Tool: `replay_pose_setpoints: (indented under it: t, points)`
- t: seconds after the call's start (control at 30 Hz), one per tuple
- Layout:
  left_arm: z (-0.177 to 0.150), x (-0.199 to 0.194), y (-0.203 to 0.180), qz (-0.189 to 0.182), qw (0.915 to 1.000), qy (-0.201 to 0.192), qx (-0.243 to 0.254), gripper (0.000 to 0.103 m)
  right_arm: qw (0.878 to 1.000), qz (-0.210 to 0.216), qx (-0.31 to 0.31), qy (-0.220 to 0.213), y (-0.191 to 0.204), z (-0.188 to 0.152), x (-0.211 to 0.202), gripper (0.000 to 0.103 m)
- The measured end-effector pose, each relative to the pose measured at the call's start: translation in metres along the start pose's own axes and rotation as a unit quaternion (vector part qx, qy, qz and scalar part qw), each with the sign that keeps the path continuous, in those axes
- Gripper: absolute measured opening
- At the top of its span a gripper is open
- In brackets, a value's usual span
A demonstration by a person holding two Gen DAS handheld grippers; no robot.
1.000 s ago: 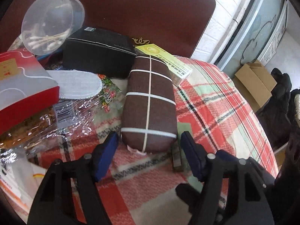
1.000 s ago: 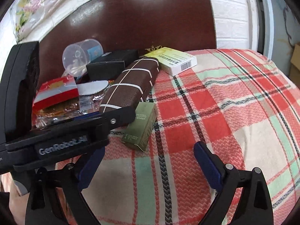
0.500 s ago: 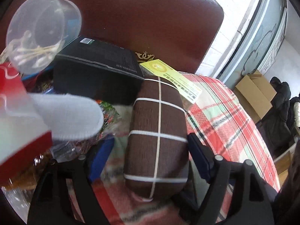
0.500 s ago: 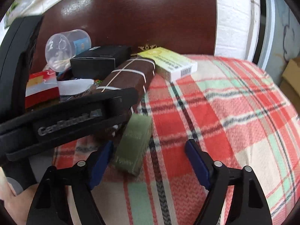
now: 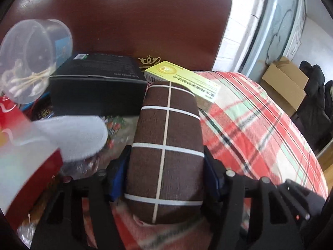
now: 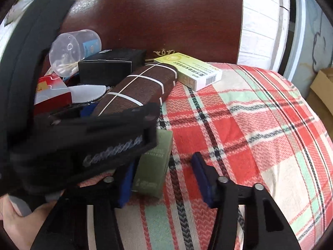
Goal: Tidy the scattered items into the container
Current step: 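Grasp the brown wooden massager with the left gripper while the right gripper approaches the green box, then close the right gripper on the green bottle box while the left gripper holds the massager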
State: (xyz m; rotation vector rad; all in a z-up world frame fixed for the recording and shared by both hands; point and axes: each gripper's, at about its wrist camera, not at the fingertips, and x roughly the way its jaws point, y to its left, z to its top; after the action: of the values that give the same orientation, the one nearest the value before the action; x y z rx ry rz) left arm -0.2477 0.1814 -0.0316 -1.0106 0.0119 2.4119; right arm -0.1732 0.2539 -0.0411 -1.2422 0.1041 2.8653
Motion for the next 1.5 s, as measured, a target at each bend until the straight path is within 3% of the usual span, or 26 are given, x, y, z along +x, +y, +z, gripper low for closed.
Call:
replay_pose_setpoints:
  t: [0.27,0.43,0.57,0.83,1.07,1.4,1.47,1.5]
  points:
    - [-0.023,-0.014,-0.015,0.0,0.9998,0.007,0.02,0.064,0.999,0.023,0.023,0.01,-0.005,-0.017,-0.021,0.032]
    - [-0.051,-0.032,-0.022,-0.026,0.9994,0.023,0.008,0.063,0.997,0.055,0.055,0.016,-0.012,-0.043,-0.046,0.031]
    - [-0.077,-0.056,-0.018,-0.047,0.9982,0.033,-0.017,0.063,0.997,0.062,0.043,0.021,-0.002,-0.061,-0.062,0.031]
    - [-0.117,-0.108,-0.003,-0.04,0.9977,0.028,-0.046,0.063,0.998,0.051,0.014,0.025,0.017,-0.089,-0.087,0.031]
    - [-0.137,-0.135,0.024,-0.003,0.9981,0.027,-0.056,0.063,0.998,0.023,0.051,0.008,-0.005,-0.069,-0.09,0.031]
    - [-0.153,-0.146,0.036,0.007,0.9986,0.014,-0.051,0.063,0.998,-0.032,0.06,0.013,0.0,-0.003,-0.037,0.031]
    - [-0.154,-0.147,0.037,0.002,0.9984,0.013,-0.055,0.063,0.997,-0.036,0.063,0.016,0.002,0.002,-0.031,0.051]
    - [-0.155,-0.147,0.038,-0.001,0.9983,0.012,-0.057,0.063,0.997,-0.033,0.062,0.019,0.003,0.003,-0.03,0.055]
